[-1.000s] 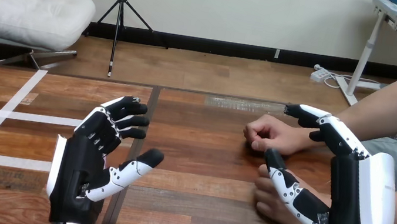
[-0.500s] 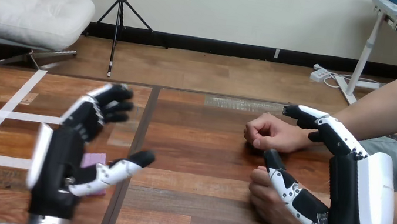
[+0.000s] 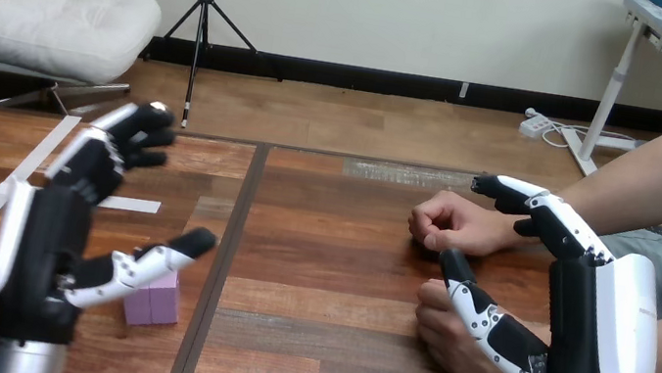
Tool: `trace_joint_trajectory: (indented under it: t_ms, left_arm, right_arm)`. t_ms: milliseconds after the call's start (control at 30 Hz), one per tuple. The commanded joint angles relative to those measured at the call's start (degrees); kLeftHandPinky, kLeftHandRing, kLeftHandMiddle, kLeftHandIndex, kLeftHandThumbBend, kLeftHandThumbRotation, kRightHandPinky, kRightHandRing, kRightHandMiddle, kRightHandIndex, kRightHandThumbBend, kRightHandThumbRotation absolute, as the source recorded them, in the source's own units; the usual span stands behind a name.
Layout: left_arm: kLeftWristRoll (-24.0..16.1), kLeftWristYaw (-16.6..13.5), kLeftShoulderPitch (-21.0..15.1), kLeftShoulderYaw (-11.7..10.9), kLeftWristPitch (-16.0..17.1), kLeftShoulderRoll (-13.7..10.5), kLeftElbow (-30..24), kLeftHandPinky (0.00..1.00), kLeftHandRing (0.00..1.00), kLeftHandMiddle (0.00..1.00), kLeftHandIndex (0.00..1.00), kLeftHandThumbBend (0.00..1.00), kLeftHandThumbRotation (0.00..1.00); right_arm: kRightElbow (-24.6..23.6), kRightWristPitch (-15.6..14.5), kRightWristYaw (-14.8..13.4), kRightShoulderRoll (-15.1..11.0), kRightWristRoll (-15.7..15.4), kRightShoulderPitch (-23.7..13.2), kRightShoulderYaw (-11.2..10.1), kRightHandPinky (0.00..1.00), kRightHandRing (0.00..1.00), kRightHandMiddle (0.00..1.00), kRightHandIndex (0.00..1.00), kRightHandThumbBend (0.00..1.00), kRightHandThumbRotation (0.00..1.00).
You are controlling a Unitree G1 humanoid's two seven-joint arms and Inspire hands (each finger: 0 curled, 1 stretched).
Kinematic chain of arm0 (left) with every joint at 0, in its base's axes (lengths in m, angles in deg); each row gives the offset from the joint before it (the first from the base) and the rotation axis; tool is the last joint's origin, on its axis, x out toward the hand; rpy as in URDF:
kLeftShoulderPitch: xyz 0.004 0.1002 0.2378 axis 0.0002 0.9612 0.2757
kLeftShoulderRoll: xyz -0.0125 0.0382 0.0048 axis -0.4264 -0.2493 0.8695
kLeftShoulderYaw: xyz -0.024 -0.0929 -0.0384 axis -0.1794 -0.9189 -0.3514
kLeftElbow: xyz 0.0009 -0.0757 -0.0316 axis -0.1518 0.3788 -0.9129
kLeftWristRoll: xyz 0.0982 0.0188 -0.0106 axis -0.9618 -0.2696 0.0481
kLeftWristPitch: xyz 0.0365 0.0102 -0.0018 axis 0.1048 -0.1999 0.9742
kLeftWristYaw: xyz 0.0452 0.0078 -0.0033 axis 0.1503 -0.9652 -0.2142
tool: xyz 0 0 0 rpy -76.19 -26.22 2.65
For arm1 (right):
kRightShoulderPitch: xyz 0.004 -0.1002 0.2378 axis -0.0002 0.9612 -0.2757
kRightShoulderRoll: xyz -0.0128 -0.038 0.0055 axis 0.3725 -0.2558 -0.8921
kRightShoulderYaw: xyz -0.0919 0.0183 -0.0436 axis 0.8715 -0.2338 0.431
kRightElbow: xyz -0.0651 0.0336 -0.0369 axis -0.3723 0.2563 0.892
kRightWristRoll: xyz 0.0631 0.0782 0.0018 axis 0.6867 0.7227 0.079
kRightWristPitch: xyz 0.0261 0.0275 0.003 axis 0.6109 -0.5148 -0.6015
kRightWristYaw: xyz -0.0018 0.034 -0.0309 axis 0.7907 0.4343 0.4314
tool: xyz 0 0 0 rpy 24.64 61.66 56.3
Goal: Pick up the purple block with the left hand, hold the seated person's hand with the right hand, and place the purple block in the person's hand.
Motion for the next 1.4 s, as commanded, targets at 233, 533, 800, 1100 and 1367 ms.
trace_joint_trajectory:
  t_ms: [233,533,800,1100,1367]
  left_arm:
    - [-7.68,-3.23,-1.95,-2.07,-2.55,-4.57,-3.54,0.76,0.80,0.81,0.81,0.87,0.36]
    - [-21.34,-7.32,0.04,-2.90,-9.88,-10.40,-9.87,0.81,0.87,0.88,0.86,0.85,0.48]
    - [-28.87,-7.12,-0.40,-0.78,-17.21,-15.21,-13.33,0.84,0.91,0.93,0.91,0.84,0.52]
    - [-32.41,-5.06,-3.19,3.28,-21.90,-19.40,-12.43,0.86,0.93,0.95,0.95,0.83,0.54]
    - [-33.39,-2.97,-4.96,6.44,-24.38,-21.87,-11.66,0.85,0.92,0.95,0.96,0.86,0.57]
  right_arm:
    - [-1.68,-0.25,0.09,0.32,0.52,-2.54,-0.71,0.61,0.69,0.72,0.69,0.46,0.00]
    - [-1.60,-0.32,0.27,0.12,0.39,-2.67,-0.71,0.61,0.69,0.72,0.69,0.46,0.00]
    - [-1.37,-0.19,0.37,0.27,0.63,-2.83,-0.53,0.61,0.69,0.72,0.69,0.46,0.00]
    - [-1.86,-0.91,0.82,0.61,0.44,-2.61,-0.35,0.61,0.69,0.72,0.69,0.47,0.00]
    - [-2.31,-1.44,1.20,0.50,0.25,-2.38,-0.34,0.61,0.69,0.72,0.68,0.47,0.00]
